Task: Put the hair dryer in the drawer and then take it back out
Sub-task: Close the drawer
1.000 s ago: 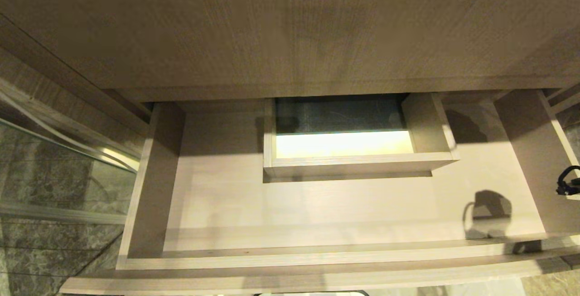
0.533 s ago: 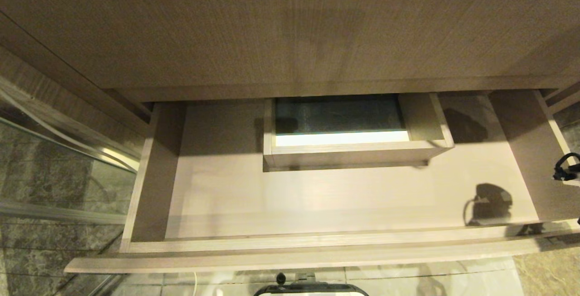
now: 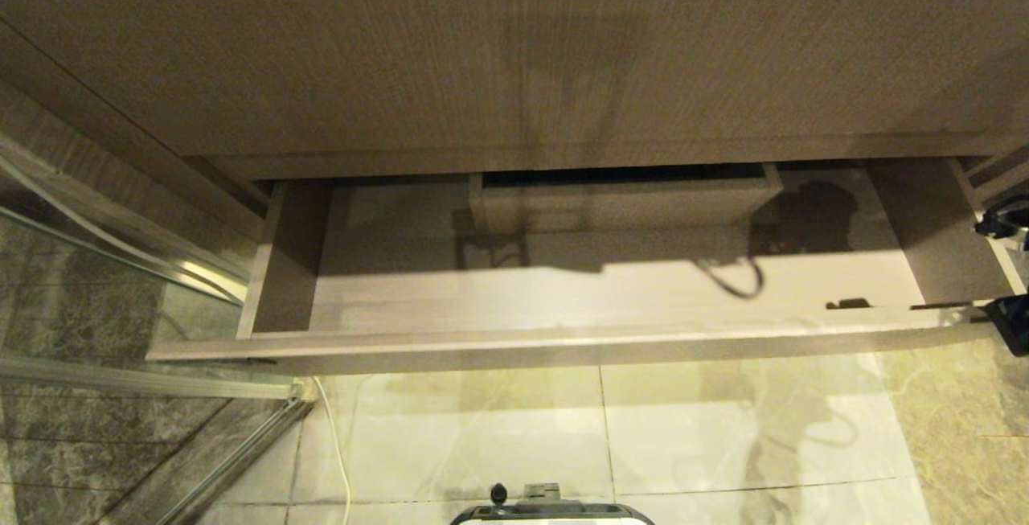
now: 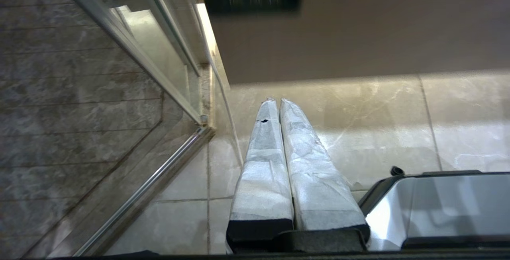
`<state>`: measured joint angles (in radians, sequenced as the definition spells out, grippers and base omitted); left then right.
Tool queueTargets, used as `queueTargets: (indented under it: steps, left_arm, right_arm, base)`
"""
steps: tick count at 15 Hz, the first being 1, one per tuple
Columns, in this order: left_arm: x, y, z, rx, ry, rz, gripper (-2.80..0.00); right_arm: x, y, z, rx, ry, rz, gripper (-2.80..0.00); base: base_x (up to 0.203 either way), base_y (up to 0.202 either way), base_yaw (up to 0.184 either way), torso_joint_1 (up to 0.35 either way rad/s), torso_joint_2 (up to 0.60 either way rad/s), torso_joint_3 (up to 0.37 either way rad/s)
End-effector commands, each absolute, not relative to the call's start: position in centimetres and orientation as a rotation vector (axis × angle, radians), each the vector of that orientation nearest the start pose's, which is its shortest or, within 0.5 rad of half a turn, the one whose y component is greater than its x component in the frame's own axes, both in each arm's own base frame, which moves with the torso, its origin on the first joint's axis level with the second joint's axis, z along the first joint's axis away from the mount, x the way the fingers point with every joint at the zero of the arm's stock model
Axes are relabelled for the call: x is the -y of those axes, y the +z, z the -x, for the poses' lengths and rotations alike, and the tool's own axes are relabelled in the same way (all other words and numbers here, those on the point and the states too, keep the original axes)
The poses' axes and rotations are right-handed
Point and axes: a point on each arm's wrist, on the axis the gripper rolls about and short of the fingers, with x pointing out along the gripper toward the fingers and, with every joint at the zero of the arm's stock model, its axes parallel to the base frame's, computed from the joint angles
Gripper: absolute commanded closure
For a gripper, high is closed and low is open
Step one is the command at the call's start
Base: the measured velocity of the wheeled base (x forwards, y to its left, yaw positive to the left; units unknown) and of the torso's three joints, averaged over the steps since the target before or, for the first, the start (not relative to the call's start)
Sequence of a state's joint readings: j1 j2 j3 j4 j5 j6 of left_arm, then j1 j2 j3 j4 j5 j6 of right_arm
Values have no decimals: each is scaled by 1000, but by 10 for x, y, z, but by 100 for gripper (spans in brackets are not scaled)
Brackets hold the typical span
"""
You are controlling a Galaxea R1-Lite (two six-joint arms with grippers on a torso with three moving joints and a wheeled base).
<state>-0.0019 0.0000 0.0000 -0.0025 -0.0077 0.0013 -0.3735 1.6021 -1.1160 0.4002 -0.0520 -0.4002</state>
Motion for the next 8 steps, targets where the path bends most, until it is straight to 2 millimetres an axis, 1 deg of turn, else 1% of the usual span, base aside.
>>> queueTargets:
  steps: [1, 3, 6, 8]
  left_arm:
    - [0, 76, 23, 3, -11, -2, 0]
    - [0, 75, 23, 2, -11, -2, 0]
    - [0, 76, 23, 3, -10, -2, 0]
    - [0, 75, 23, 1, -11, -2, 0]
  right_arm:
    - [99, 224, -250, -728, -228, 261, 0]
    - [96, 229, -242, -675, -213, 304, 0]
    - [93, 233, -224, -668, -189, 398, 0]
    - [90, 235, -217, -657, -182, 414, 0]
  base:
    - [0, 0, 0, 0, 0, 0]
    - [0, 0, 0, 0, 0, 0]
    - [0, 0, 0, 0, 0, 0]
    - [0, 0, 0, 0, 0, 0]
